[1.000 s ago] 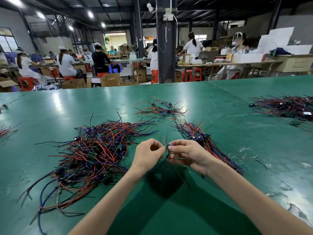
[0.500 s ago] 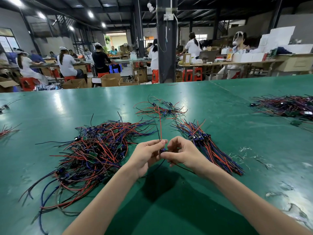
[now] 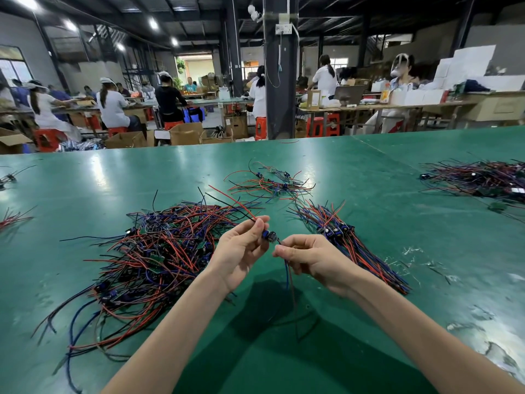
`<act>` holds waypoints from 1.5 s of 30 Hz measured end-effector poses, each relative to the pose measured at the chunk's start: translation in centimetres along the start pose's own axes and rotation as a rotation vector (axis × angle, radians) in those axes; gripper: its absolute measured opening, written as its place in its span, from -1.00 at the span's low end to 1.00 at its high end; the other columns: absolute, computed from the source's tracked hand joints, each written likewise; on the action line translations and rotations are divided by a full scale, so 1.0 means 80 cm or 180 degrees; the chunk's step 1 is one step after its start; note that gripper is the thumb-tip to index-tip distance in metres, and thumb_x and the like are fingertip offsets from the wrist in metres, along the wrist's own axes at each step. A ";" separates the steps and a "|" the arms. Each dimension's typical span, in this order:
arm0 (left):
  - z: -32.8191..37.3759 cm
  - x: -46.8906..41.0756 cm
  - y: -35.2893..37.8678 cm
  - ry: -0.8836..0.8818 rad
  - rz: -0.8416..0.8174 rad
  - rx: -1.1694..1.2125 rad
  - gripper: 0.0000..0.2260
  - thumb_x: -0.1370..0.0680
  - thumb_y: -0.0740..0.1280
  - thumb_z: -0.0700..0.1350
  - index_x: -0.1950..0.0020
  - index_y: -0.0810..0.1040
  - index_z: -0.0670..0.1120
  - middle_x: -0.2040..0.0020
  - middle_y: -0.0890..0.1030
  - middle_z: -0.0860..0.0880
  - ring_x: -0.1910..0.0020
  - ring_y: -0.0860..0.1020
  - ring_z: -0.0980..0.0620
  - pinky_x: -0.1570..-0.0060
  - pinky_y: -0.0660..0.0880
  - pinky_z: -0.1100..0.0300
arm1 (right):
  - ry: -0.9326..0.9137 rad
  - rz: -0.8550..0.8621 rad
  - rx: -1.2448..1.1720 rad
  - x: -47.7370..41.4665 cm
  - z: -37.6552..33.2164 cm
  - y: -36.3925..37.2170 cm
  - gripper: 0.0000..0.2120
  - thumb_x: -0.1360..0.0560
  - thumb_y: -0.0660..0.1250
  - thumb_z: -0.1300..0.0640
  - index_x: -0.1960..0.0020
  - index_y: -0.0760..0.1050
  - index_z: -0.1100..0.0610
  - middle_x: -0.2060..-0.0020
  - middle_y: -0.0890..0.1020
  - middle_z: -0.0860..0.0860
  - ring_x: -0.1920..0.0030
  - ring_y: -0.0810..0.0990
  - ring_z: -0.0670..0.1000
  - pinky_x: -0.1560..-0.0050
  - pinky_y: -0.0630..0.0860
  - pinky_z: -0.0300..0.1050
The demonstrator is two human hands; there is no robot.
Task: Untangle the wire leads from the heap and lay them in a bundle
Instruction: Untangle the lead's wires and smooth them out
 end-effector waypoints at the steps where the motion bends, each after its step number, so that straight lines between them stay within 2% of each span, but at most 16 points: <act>1: 0.001 0.000 0.000 -0.0028 0.0015 0.0067 -0.81 -0.35 0.36 -0.20 0.06 0.61 -0.21 0.33 0.63 -0.01 0.43 0.54 0.15 0.36 0.56 0.34 | 0.0028 -0.0024 -0.0095 0.000 -0.001 0.000 -0.87 -0.27 0.47 0.10 0.30 0.58 0.14 0.43 0.43 0.02 0.49 0.29 -0.10 0.39 0.25 -0.24; 7: 0.001 0.000 0.003 -0.0243 -0.0013 0.0145 -0.84 -0.40 0.33 -0.21 0.08 0.64 -0.20 0.35 0.60 0.00 0.48 0.50 0.15 0.40 0.54 0.35 | 0.0310 -0.0444 -0.0518 0.003 -0.003 0.002 -0.83 -0.34 0.42 0.02 0.35 0.56 0.09 0.40 0.54 -0.01 0.50 0.38 -0.14 0.44 0.33 -0.33; 11: 0.000 0.000 0.001 -0.0222 0.0012 -0.0073 -0.88 -0.49 0.31 -0.23 0.06 0.63 -0.21 0.37 0.59 0.02 0.48 0.46 0.17 0.40 0.52 0.38 | 0.0304 -0.0434 -0.0268 0.005 -0.005 0.002 -0.85 -0.33 0.43 0.05 0.29 0.56 0.13 0.44 0.57 0.04 0.53 0.39 -0.12 0.51 0.33 -0.34; 15: 0.000 0.001 -0.001 -0.0003 0.0164 -0.0619 -0.91 -0.50 0.34 -0.26 0.08 0.65 -0.20 0.37 0.60 0.02 0.45 0.47 0.18 0.42 0.49 0.38 | 0.0324 -0.0324 0.0300 0.008 -0.005 -0.001 -0.83 -0.37 0.46 0.09 0.26 0.51 0.15 0.46 0.60 0.06 0.61 0.37 -0.12 0.64 0.25 -0.34; 20: 0.000 0.002 0.001 0.0098 0.0104 -0.0790 -0.90 -0.49 0.34 -0.28 0.06 0.64 -0.23 0.37 0.59 0.01 0.45 0.49 0.17 0.43 0.47 0.37 | 0.0500 -0.0220 0.0433 0.008 -0.007 -0.010 -0.79 -0.40 0.47 0.14 0.32 0.48 0.15 0.48 0.59 0.06 0.67 0.29 -0.15 0.70 0.09 -0.40; 25: -0.001 0.004 0.002 -0.0093 -0.0142 -0.0791 -0.84 -0.48 0.33 -0.26 -0.01 0.62 -0.28 0.36 0.57 0.00 0.44 0.46 0.14 0.41 0.48 0.37 | 0.0595 -0.0406 0.0306 0.011 -0.010 -0.007 -0.72 -0.35 0.43 -0.07 0.19 0.57 0.15 0.38 0.63 0.08 0.64 0.33 -0.17 0.71 0.11 -0.39; 30: -0.005 0.003 0.004 -0.0199 -0.0151 -0.0644 -0.86 -0.51 0.30 -0.27 -0.01 0.60 -0.28 0.35 0.58 0.01 0.46 0.41 0.14 0.42 0.48 0.39 | 0.0718 -0.0629 -0.0030 0.011 -0.011 -0.005 -0.74 -0.41 0.37 0.00 0.10 0.57 0.21 0.43 0.61 0.07 0.70 0.30 -0.17 0.73 0.10 -0.43; 34: -0.014 0.003 0.002 -0.0063 -0.0078 -0.1286 -0.94 -0.51 0.33 -0.28 0.08 0.60 -0.24 0.37 0.62 0.05 0.40 0.48 0.12 0.32 0.47 0.29 | 0.0968 -0.0614 0.0047 0.012 -0.003 -0.001 -0.80 -0.49 0.34 0.12 0.21 0.47 0.25 0.40 0.64 0.14 0.74 0.23 -0.17 0.74 0.06 -0.43; 38: -0.021 0.004 0.001 -0.0131 -0.0085 -0.1538 -0.94 -0.50 0.35 -0.29 0.12 0.62 -0.20 0.33 0.64 0.03 0.34 0.52 0.09 0.33 0.53 0.31 | 0.1202 -0.0597 0.0440 0.012 0.005 -0.002 -0.72 -0.52 0.34 0.11 0.28 0.35 0.18 0.36 0.67 0.16 0.73 0.21 -0.16 0.73 0.05 -0.42; 40: -0.024 0.004 0.000 -0.0190 -0.0133 -0.1583 -0.94 -0.51 0.34 -0.29 0.10 0.61 -0.21 0.33 0.64 0.02 0.34 0.53 0.10 0.34 0.54 0.31 | 0.1306 -0.0617 0.0664 0.010 0.007 -0.003 -0.74 -0.51 0.36 0.03 0.23 0.41 0.17 0.31 0.67 0.14 0.71 0.21 -0.17 0.72 0.05 -0.41; 42: -0.026 0.005 0.000 -0.0253 -0.0208 -0.1594 -0.94 -0.51 0.34 -0.29 0.09 0.61 -0.23 0.32 0.63 -0.01 0.36 0.56 0.12 0.33 0.56 0.30 | 0.1344 -0.0550 0.0789 0.009 0.009 -0.005 -0.73 -0.47 0.38 -0.06 0.10 0.48 0.16 0.24 0.61 0.16 0.67 0.20 -0.18 0.70 0.03 -0.38; 44: -0.028 0.007 -0.001 -0.0263 -0.0285 -0.1672 -0.94 -0.50 0.35 -0.29 0.08 0.61 -0.24 0.29 0.62 -0.06 0.30 0.57 0.07 0.23 0.57 0.25 | 0.1308 -0.0476 0.0664 0.006 0.012 -0.006 -0.71 -0.46 0.38 -0.06 0.01 0.50 0.16 0.14 0.60 0.20 0.64 0.21 -0.19 0.69 0.04 -0.38; 45: -0.029 0.007 -0.001 -0.0238 -0.0296 -0.1718 -0.95 -0.50 0.36 -0.28 0.09 0.62 -0.23 0.27 0.62 -0.08 0.25 0.56 0.01 0.16 0.54 0.19 | 0.1264 -0.0427 0.0541 0.004 0.014 -0.007 -0.74 -0.47 0.37 -0.04 0.03 0.51 0.17 0.13 0.64 0.19 0.64 0.22 -0.19 0.69 0.05 -0.39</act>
Point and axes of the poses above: each hand's wrist, its own x-axis away from the middle knuckle, its own y-axis out of the palm, z = x × y, the point moved 2 cm from there along -x, towards the middle knuckle
